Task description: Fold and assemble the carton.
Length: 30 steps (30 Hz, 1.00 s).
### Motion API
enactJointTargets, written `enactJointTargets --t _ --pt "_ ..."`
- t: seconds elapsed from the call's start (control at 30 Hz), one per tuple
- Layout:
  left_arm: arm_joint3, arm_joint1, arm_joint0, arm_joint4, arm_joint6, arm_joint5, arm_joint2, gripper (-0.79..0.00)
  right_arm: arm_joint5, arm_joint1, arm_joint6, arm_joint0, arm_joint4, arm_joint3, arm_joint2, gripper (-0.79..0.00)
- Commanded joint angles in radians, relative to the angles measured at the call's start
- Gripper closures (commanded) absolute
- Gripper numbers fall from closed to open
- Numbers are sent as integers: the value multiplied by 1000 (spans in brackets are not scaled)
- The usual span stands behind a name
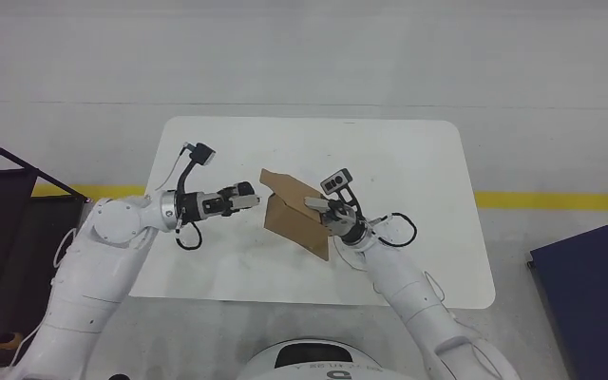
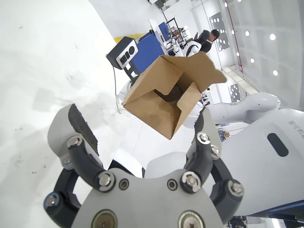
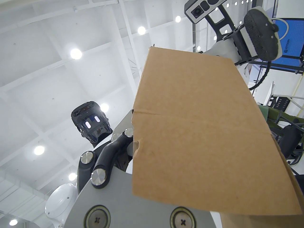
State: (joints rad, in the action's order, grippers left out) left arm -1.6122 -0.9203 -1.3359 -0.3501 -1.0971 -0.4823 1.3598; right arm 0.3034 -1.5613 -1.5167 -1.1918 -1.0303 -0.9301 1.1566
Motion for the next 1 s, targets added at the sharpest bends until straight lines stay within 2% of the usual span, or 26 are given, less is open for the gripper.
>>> enactJointTargets --t 0.0,0.13,0.3,0.47,0.57,0.73,0.97 --pt "4 1 4 -20 -3 -4 9 -785 0 0 0 -4 2 -4 2 0" --pt "23 -1 38 -44 -8 1 7 -785 -2 0 -2 -13 7 -14 7 0" --pt "48 -13 122 -66 1 15 -44 -785 -6 -1 -6 -23 12 -34 7 0" --pt "78 -25 214 -25 19 64 -96 -785 -6 -1 -6 -29 23 -43 8 0" --pt "76 -28 247 12 -9 88 -120 -785 -7 1 -7 -33 29 -45 15 0" --pt "71 -24 263 71 -87 100 -141 -785 -7 3 -7 -37 32 -46 25 0" --pt "73 -13 246 98 -159 61 -128 -785 -1 0 -1 -26 40 -33 15 0"
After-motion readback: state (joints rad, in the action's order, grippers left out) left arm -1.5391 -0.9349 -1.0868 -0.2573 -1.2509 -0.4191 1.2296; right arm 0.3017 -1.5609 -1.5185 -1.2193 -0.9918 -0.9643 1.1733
